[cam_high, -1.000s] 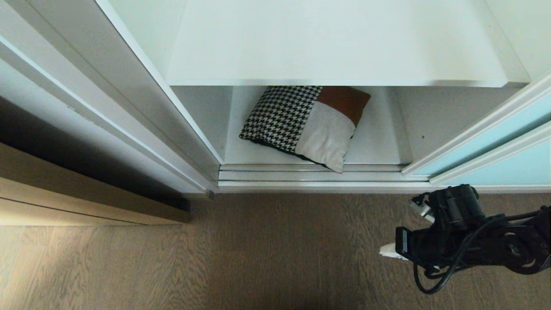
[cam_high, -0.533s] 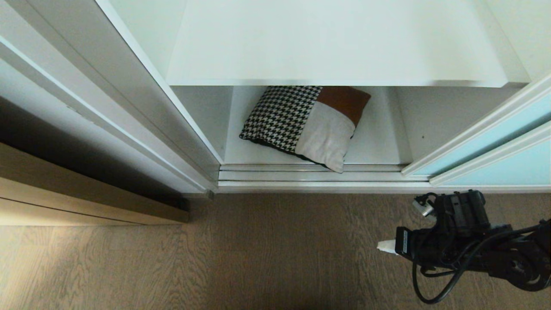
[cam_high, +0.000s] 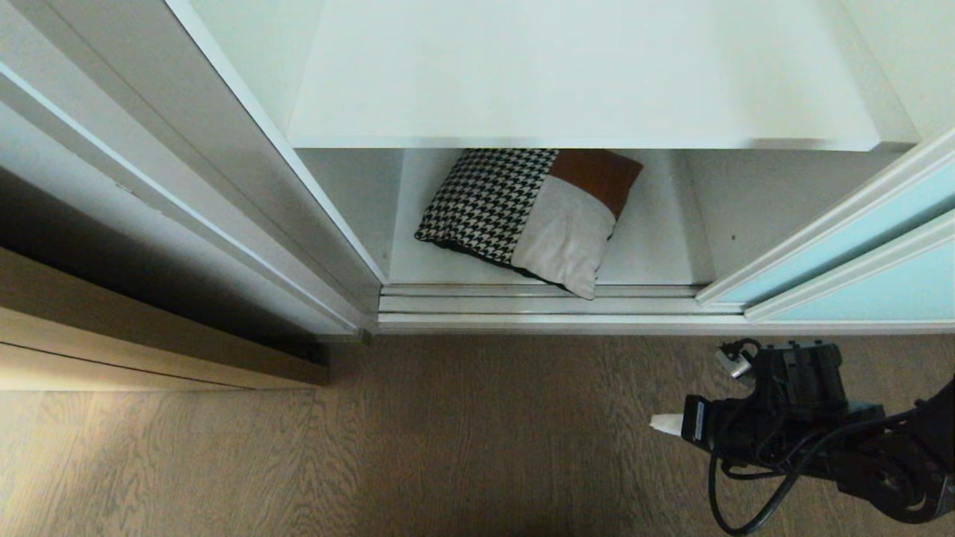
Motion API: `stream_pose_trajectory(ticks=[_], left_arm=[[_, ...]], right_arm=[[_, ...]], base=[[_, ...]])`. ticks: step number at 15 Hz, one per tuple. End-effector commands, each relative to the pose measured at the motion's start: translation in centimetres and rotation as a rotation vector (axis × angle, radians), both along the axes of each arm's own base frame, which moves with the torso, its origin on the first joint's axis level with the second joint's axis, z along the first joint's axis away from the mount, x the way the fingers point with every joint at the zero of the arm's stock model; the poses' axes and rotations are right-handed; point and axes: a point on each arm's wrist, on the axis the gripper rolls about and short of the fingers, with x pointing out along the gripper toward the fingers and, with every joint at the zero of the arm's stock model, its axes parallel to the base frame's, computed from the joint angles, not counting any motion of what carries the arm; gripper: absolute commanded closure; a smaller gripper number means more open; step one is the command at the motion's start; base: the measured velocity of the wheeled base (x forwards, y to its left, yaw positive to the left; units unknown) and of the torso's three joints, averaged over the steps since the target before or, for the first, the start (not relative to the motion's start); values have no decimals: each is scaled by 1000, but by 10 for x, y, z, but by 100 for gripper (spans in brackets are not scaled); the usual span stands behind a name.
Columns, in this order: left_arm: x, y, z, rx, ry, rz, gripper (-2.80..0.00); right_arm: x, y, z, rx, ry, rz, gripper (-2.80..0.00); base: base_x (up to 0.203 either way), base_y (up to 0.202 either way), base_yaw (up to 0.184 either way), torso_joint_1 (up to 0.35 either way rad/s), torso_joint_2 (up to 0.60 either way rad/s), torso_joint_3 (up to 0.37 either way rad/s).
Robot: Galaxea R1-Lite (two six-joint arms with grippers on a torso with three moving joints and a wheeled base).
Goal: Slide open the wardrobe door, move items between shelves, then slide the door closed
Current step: Place the pillow on the higher shelf
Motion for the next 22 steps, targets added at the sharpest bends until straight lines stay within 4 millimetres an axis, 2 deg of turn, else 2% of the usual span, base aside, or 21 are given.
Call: stream_pose_trajectory(ticks=[1, 3, 8, 11, 18, 22], left_arm=[[0, 0, 0, 0, 3, 0, 0], [0, 0, 0, 0, 3, 0, 0], [0, 0, 0, 0, 3, 0, 0], [0, 0, 0, 0, 3, 0, 0], [0, 0, 0, 0, 3, 0, 0], [0, 0, 0, 0, 3, 0, 0]], right_arm=[[2, 0, 1, 11, -4, -6, 0], [9, 2, 10, 71, -6, -44, 0], [28, 12, 1, 53, 9, -30, 0], [31, 17, -3, 35, -7, 1, 0], [40, 21, 12, 33, -164, 32, 0], [38, 23, 13, -14, -210, 77, 0]], base=[[0, 0, 0, 0, 0, 0], [0, 0, 0, 0, 0, 0], [0, 0, 0, 0, 0, 0], [0, 0, 0, 0, 0, 0], [0, 0, 0, 0, 0, 0], [0, 0, 0, 0, 0, 0]])
